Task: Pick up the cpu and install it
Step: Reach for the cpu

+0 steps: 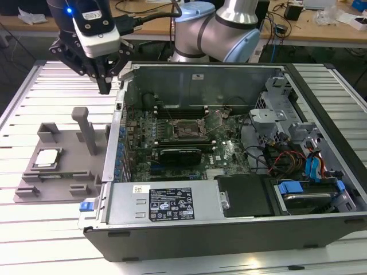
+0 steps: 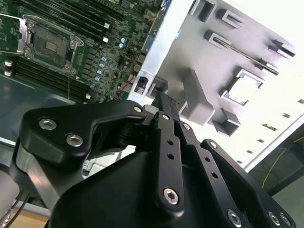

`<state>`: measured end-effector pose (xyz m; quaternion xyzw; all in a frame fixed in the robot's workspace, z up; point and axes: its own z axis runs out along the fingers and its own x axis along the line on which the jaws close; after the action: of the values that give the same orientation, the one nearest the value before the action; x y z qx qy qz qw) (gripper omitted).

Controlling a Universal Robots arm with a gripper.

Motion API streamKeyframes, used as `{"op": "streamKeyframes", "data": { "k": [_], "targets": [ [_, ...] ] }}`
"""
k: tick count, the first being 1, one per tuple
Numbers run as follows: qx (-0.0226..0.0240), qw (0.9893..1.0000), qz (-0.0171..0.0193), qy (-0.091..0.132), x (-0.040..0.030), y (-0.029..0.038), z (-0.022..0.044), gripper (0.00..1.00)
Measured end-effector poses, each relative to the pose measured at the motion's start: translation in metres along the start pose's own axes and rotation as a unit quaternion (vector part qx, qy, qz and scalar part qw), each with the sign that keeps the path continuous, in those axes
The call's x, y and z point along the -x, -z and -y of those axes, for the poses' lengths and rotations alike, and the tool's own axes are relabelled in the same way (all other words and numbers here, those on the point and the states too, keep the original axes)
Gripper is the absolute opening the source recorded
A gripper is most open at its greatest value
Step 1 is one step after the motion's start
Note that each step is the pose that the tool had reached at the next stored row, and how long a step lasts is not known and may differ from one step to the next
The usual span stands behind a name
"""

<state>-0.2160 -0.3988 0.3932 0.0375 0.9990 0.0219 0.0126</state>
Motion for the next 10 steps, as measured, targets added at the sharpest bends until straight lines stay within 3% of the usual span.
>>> {"op": "streamKeyframes", "data": {
  "k": [10],
  "targets": [
    [-0.0001,1.0000,0.0000,0.000,-0.0183,0.0005,0.0014,0.11]
  ]
}}
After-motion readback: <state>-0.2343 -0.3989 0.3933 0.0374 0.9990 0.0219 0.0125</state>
